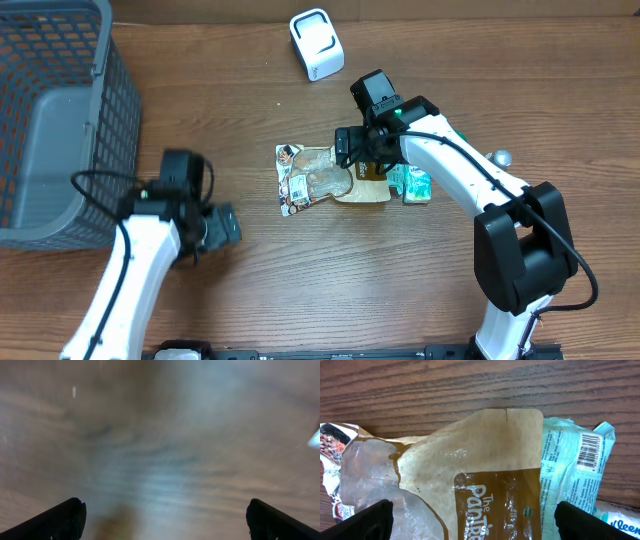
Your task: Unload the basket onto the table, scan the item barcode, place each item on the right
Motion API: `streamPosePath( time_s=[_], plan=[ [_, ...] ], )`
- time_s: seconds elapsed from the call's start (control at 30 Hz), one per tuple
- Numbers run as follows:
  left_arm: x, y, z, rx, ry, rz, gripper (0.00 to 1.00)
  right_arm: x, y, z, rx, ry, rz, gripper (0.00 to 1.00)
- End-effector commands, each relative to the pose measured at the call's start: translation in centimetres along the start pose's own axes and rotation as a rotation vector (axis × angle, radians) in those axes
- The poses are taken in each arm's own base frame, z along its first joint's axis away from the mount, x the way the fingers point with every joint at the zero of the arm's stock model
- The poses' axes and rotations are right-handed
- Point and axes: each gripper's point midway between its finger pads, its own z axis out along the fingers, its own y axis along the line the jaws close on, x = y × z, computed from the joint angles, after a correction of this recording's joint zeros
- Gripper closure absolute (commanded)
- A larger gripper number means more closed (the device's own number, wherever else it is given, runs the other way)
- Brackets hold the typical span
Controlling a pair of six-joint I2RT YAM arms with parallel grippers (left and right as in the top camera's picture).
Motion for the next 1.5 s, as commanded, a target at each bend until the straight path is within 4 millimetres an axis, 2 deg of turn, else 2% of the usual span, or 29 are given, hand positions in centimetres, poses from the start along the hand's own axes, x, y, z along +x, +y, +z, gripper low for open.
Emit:
streamPosePath(
  time_s=[0.0, 0.27, 0.73, 0.83, 0.93, 1.07, 1.13, 1.2, 1.3, 1.47],
  plan=[
    [1.5, 1.0, 0.2, -0.002, -0.021, 0.0, 0.0, -0.1, 0.0, -0.2, 0.003, -0.009, 0.001, 0.0],
    [4.3, 2.2, 0.8, 0.023, -0.063, -0.004, 0.01, -0.1, 0.0, -0.2, 0.003, -0.009, 0.001, 0.0],
    [4.2, 2.1, 0.9, 0.028, -0.068, -0.003, 0.0, -0.1, 0.0, -0.2, 0.003, -0.009, 0.001, 0.0],
    [2.2, 1.2, 0.2, 0.077, -0.18, -0.008, 0.0, -0.1, 0.0, -0.2, 0.003, -0.009, 0.001, 0.0],
    [-2.3, -0.8, -1.1, 0.168, -0.376, -0.02, 0.0, -0.1, 0.0, -0.2, 0.003, -0.009, 0.001, 0.0],
    [-9.1, -3.8, -6.1, 0.324, -0.707, -0.035, 0.0, -0.1, 0.0, -0.2, 0.003, -0.009, 0.001, 0.0],
    [-10.9, -4.7, -8.3, 0.378, -0.816, -0.039, 0.01, -0.1, 0.0, -0.2, 0.003, -0.009, 0.001, 0.0],
    [-11.6, -4.9, -9.4, 0.401, -0.866, -0.042, 0.0, -0.1, 0.0, -0.2, 0.003, -0.009, 0.001, 0.0],
    [-11.3, -4.8, -9.8, 0.411, -0.887, -0.043, 0.0, -0.1, 0.0, -0.2, 0.003, -0.009, 0.001, 0.0],
    [-11.1, -4.7, -8.9, 0.439, -0.949, -0.048, 0.0, -0.1, 0.0, -0.2, 0.003, -0.009, 0.001, 0.0]
  ],
)
